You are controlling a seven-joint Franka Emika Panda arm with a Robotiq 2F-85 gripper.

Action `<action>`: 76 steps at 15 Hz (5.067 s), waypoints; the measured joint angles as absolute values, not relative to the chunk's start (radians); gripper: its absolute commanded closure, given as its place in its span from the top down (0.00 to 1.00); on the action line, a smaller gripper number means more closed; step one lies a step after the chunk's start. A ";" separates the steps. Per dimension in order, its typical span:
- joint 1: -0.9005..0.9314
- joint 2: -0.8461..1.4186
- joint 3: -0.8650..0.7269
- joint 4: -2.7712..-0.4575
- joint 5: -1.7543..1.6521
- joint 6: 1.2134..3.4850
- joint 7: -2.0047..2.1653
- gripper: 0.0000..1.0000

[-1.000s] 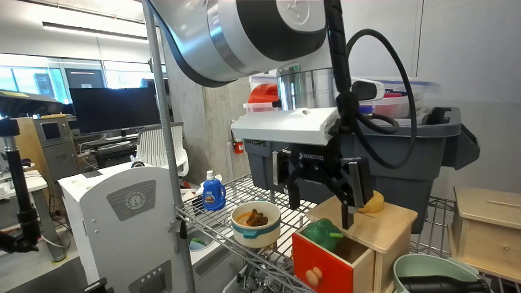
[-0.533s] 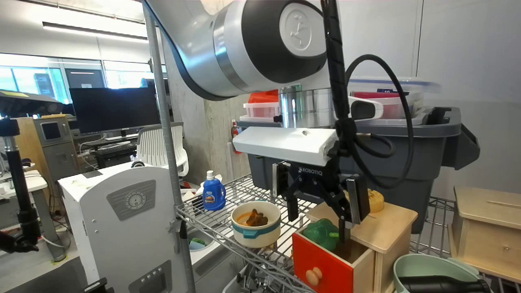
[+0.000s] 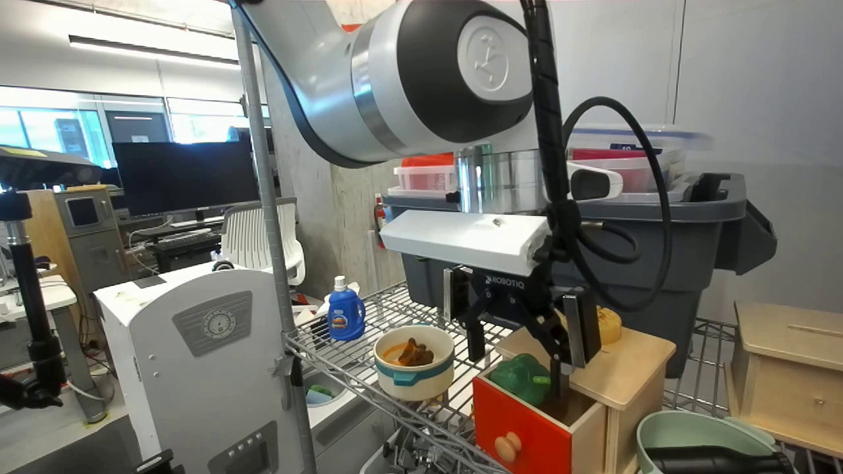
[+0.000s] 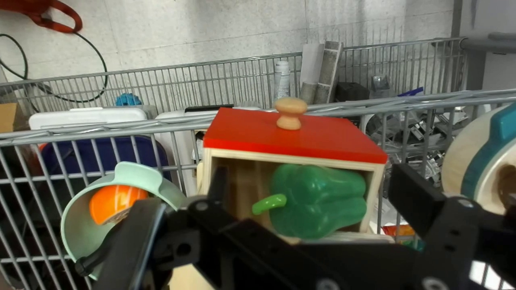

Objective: Pick up the green pepper plush toy and put it in the boy to the left, pick up the light green object and put it in the bowl to the right

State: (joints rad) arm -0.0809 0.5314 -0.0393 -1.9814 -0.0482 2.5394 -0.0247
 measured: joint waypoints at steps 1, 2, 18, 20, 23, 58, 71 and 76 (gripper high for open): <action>-0.082 0.532 -0.039 -1.981 -0.048 2.539 -0.025 1.00; -0.085 0.532 -0.039 -1.981 -0.047 2.539 -0.027 1.00; -0.102 0.592 -0.034 -1.927 -0.037 2.538 -0.040 0.73; -0.102 0.605 -0.032 -1.913 -0.037 2.538 -0.040 0.61; -0.101 0.614 -0.027 -1.898 -0.037 2.537 -0.040 0.38; -0.022 0.516 -0.017 -1.971 -0.040 2.537 -0.038 0.25; 0.009 0.461 -0.018 -2.014 -0.053 2.537 -0.024 0.25; 0.078 0.449 -0.017 -2.000 -0.112 2.532 0.037 0.25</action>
State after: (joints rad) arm 0.0784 0.4494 -0.0175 -2.0005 -0.1119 2.5318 0.0370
